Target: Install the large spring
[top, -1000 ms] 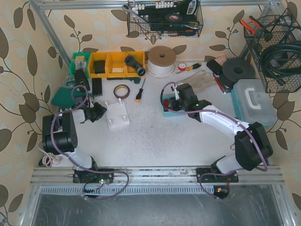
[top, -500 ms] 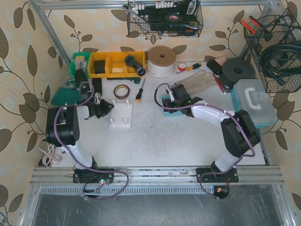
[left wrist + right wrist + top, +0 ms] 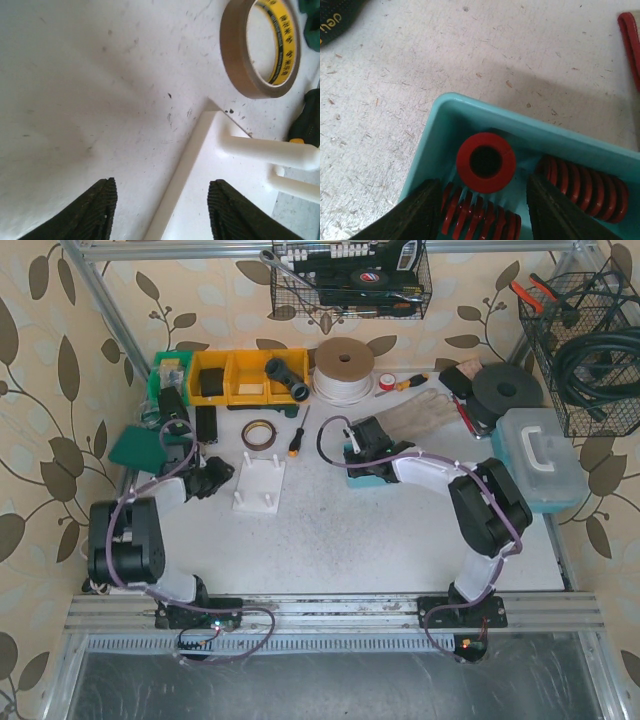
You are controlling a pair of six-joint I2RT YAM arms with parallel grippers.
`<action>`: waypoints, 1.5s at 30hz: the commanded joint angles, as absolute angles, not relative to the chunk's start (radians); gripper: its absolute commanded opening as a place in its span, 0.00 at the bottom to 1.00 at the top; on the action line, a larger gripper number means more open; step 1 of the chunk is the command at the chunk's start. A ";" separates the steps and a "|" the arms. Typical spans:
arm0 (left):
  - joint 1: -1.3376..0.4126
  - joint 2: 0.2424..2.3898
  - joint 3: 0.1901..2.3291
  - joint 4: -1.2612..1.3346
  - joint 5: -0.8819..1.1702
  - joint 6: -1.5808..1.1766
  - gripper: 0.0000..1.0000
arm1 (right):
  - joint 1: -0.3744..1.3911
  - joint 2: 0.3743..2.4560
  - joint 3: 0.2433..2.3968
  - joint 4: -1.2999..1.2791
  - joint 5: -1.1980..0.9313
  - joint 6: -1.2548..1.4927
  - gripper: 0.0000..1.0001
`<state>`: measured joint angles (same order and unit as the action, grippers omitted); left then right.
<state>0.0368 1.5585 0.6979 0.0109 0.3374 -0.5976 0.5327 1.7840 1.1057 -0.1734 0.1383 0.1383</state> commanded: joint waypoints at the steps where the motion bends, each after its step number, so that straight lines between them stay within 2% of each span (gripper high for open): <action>1: 0.028 1.376 0.662 -0.059 0.172 -0.564 0.58 | 0.543 1.826 1.141 -0.144 0.190 0.120 0.49; 4: 0.023 1.294 0.623 -0.076 0.118 -0.561 0.65 | 0.544 1.844 1.142 -0.118 0.192 0.118 0.49; 5: 0.021 1.273 0.614 -0.082 0.103 -0.559 0.74 | 0.545 1.850 1.145 -0.117 0.194 0.121 0.49; 6: 0.021 1.258 0.603 -0.085 0.091 -0.558 0.78 | 0.545 1.855 1.147 -0.110 0.194 0.121 0.49; 12: 0.020 1.261 0.579 -0.047 0.109 -0.535 0.86 | 0.546 1.880 1.136 -0.041 0.168 0.115 0.48; 18: 0.015 1.258 0.584 -0.023 0.141 -0.512 0.88 | 0.550 1.894 1.132 0.001 0.192 0.098 0.44; 24: 0.015 1.267 0.588 -0.025 0.139 -0.501 0.89 | 0.553 1.875 1.118 0.011 0.197 0.068 0.26; 32: 0.015 1.277 0.591 -0.032 0.125 -0.500 0.89 | 0.553 1.771 1.081 -0.023 0.214 0.047 0.11; 45: 0.015 1.278 0.602 -0.075 0.057 -0.511 0.89 | 0.554 1.617 1.059 -0.128 0.121 0.038 0.03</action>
